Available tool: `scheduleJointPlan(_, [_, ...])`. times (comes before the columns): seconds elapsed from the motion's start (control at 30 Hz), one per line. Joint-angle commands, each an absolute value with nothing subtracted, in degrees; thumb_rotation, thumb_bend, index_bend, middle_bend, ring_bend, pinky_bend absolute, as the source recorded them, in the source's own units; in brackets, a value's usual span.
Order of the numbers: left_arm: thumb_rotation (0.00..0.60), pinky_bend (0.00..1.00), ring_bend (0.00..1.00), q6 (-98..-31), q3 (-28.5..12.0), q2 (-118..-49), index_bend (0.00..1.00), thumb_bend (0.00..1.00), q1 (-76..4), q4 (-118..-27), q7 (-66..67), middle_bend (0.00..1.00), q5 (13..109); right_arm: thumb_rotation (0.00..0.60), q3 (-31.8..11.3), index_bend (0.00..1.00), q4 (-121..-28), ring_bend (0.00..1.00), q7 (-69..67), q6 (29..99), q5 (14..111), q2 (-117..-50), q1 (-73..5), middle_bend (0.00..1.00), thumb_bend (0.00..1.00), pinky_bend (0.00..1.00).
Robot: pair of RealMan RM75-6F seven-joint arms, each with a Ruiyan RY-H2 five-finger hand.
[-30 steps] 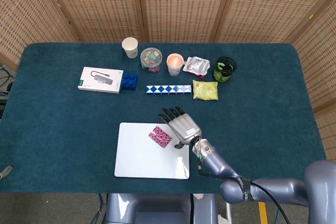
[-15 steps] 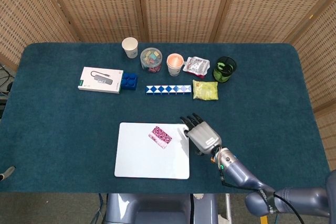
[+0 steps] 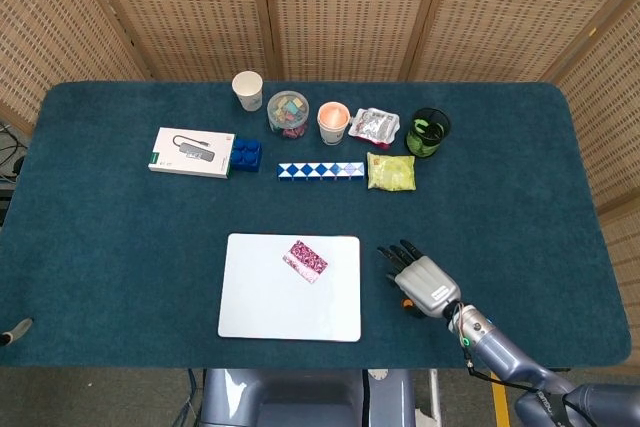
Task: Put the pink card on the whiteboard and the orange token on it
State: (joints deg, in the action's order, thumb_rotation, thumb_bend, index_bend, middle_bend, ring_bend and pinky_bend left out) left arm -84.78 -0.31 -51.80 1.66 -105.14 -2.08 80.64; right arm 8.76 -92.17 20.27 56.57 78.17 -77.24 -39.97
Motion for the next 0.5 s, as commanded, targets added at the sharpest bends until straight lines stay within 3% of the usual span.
scheduleJointPlan(0.03, [0.600, 0.00, 0.00, -84.9, -0.3, -51.8, 0.00, 0.00, 1.7, -105.2, -2.1, 0.00, 80.7, 0.600, 9.0, 0.40, -91.0, 0.00, 19.0, 56.6, 78.9, -77.3, -39.0, 0.00, 0.31, 0.00])
scheduleJointPlan(0.5, [0.600, 0.00, 0.00, -85.4, -0.2, -51.6, 0.00, 0.00, 1.9, -105.4, -2.3, 0.00, 81.2, 0.600, 8.9, 0.40, -86.7, 0.00, 14.8, 55.8, 81.9, -79.3, -36.2, 0.00, 0.31, 0.00])
